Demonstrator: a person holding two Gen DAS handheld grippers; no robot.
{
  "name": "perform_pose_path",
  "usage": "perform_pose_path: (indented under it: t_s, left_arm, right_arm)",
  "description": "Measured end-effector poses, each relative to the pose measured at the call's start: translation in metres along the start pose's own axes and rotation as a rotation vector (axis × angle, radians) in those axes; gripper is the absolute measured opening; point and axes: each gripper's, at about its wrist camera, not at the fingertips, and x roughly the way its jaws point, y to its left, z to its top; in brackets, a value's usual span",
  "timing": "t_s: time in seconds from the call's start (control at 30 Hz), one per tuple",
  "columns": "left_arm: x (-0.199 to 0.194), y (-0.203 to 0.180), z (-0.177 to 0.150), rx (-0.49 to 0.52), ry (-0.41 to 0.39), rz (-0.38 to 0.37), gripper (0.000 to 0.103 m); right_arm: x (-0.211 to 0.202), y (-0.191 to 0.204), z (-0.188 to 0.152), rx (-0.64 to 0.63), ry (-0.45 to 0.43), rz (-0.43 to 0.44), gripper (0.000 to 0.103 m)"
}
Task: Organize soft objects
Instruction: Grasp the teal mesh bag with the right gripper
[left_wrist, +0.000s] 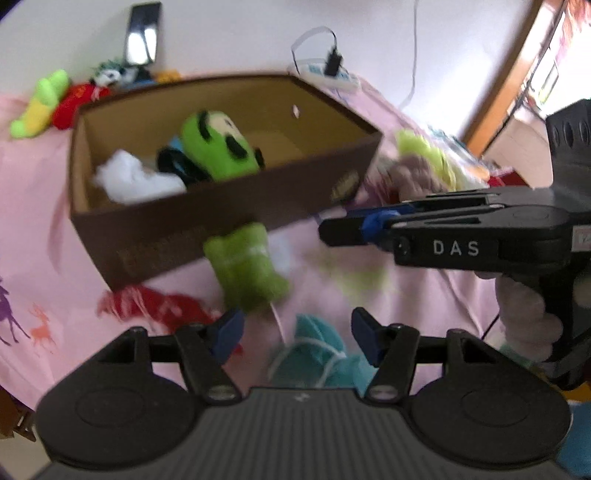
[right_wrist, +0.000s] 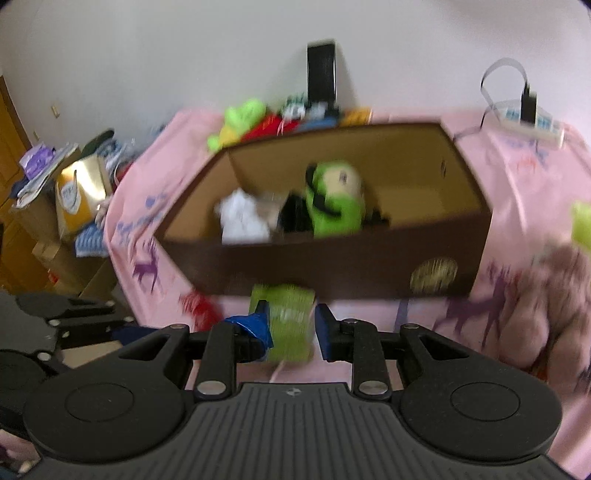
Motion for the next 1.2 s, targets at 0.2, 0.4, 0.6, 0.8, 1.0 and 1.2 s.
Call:
perform_pose_path:
  t_s: [0.2, 0.4, 0.6, 0.8, 1.0, 1.2]
  left_arm:
    - [0.018, -0.005, -0.013, 0.004, 0.087, -0.059, 0.063]
    - [0.038, -0.002, -0.019, -0.021, 0.163, -0.067, 0.063]
    - [0.046, 0.0, -0.023, -0.056, 0.184, -0.096, 0.063]
    - [0.052, -0.004, -0.024, -0.049, 0.175, -0.13, 0.063]
    - [0.053, -0.009, -0.023, -0.025, 0.161, -0.156, 0.053]
    - [0.044, -0.016, -0.018, 0.014, 0.12, -0.167, 0.052]
  right_arm:
    - [0.007, 0.002, -0.022, 0.03, 0.134, 0.051, 0.009]
    - [0.016, -0.001, -0.032, 0.068, 0.242, 0.077, 0.009]
    - [0.028, -0.016, -0.041, 0.159, 0.35, 0.123, 0.009]
    - [0.034, -0.024, -0.044, 0.221, 0.405, 0.174, 0.012]
    - [0.034, -0.039, -0.047, 0.325, 0.413, 0.215, 0.009]
    - [0.026, -0.039, -0.043, 0.315, 0.393, 0.224, 0.008]
